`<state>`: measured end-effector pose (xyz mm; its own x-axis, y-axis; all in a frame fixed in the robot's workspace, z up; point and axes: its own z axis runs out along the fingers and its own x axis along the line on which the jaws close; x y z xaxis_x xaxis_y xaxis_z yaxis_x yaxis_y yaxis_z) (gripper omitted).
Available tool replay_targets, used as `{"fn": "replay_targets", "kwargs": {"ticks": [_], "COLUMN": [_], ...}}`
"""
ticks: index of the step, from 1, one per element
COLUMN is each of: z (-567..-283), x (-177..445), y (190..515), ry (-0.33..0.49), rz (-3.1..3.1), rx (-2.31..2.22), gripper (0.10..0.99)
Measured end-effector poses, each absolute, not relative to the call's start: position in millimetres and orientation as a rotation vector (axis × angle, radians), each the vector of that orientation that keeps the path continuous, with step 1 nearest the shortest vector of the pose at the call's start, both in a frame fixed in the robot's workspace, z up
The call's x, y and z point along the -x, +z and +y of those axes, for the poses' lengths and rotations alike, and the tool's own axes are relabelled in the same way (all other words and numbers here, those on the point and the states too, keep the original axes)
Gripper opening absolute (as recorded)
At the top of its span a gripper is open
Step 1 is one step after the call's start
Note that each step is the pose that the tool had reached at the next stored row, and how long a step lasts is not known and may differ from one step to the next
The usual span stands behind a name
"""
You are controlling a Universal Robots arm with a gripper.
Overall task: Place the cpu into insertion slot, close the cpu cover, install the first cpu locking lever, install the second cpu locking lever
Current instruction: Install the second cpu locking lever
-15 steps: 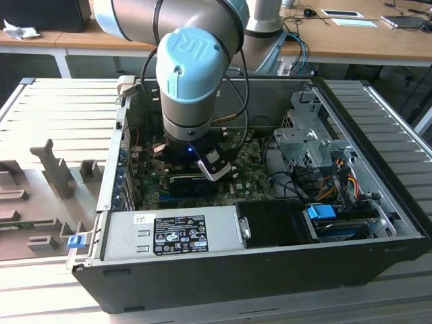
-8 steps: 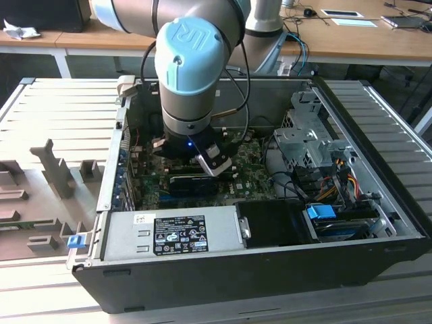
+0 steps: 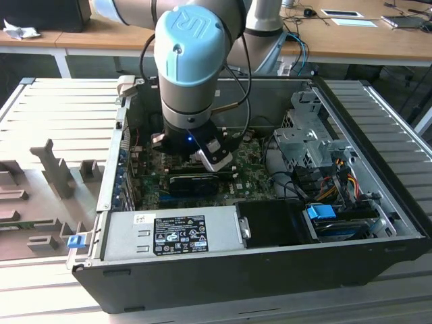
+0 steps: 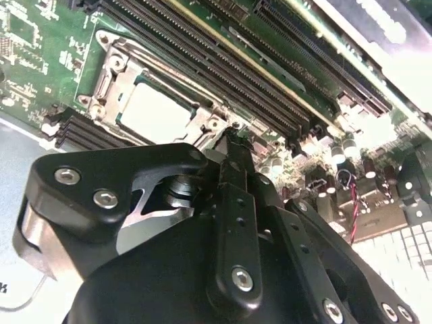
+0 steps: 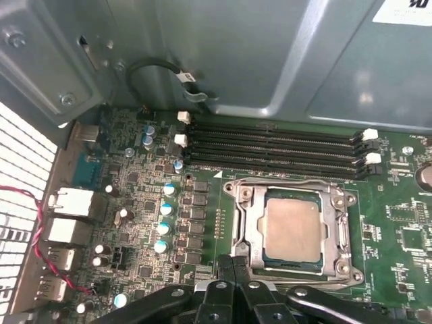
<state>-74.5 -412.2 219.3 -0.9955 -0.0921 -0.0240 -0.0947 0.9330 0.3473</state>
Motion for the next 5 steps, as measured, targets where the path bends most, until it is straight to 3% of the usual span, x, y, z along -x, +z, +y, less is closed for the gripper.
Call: {"fn": "replay_targets", "kwargs": {"ticks": [5], "z": [-412.2], "x": [74.5], "y": [232.1], "ry": [0.554], "rz": [3.082], "rx": [0.149], "gripper": [0.106]}}
